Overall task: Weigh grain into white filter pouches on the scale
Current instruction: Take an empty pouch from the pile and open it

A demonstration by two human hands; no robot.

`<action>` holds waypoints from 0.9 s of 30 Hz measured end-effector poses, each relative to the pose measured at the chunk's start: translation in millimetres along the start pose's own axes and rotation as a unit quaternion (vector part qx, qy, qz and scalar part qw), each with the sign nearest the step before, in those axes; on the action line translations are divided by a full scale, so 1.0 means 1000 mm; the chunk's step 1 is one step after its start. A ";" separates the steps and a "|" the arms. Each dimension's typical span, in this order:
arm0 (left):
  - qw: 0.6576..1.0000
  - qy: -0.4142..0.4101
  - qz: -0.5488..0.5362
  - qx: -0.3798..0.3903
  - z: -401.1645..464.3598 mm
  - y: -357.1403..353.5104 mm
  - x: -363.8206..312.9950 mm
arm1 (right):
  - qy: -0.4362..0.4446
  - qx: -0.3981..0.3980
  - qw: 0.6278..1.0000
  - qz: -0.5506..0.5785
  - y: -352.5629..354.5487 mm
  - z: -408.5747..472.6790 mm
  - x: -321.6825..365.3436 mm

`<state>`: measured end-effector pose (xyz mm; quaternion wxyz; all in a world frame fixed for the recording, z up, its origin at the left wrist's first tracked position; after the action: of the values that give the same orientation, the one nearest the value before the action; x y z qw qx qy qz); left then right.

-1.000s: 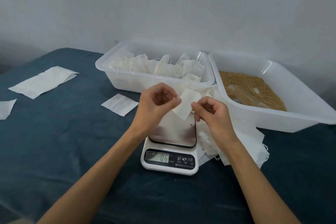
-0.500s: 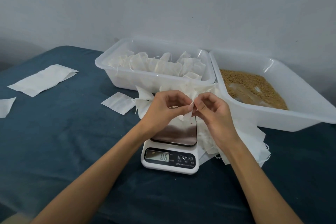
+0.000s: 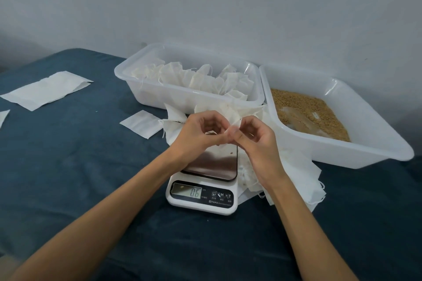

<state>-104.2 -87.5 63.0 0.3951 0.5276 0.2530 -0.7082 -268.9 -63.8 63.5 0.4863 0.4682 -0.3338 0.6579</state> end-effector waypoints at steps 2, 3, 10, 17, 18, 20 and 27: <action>1.000 0.003 -0.003 -0.004 0.000 0.001 0.000 | 0.006 -0.015 1.000 -0.002 0.002 0.000 0.000; 1.000 0.003 -0.008 -0.010 0.000 0.002 0.000 | 0.013 -0.028 0.999 -0.012 0.003 0.000 0.000; 0.996 -0.012 -0.031 -0.079 0.003 0.006 0.001 | 0.077 -0.062 0.965 -0.243 -0.001 -0.002 -0.001; 0.999 -0.026 -0.015 -0.030 0.003 0.001 0.000 | 0.026 -0.067 0.968 -0.242 -0.007 -0.004 0.003; 1.000 -0.023 -0.008 -0.018 0.002 0.000 -0.001 | 0.011 -0.065 0.972 -0.225 -0.006 -0.003 0.003; 1.000 -0.018 -0.003 0.001 0.000 -0.001 -0.002 | 0.004 -0.066 0.978 -0.198 -0.002 -0.002 0.004; 0.993 0.022 0.018 -0.110 0.001 0.013 -0.005 | -0.026 -0.107 0.987 0.114 0.012 0.001 0.011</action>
<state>-92.9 -94.2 69.3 0.4577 0.5008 0.3290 -0.6569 -281.5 -64.6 74.0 0.4464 0.3891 -0.4665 0.6571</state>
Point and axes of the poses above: each hand's wrist, its own z-axis towards the middle knuckle, its own y-axis out of the back of the hand, x = y × z, the point moved 2 cm from there along z, towards the middle knuckle, and after that the axes turned 13 degrees about x, right-handed, at the moved point
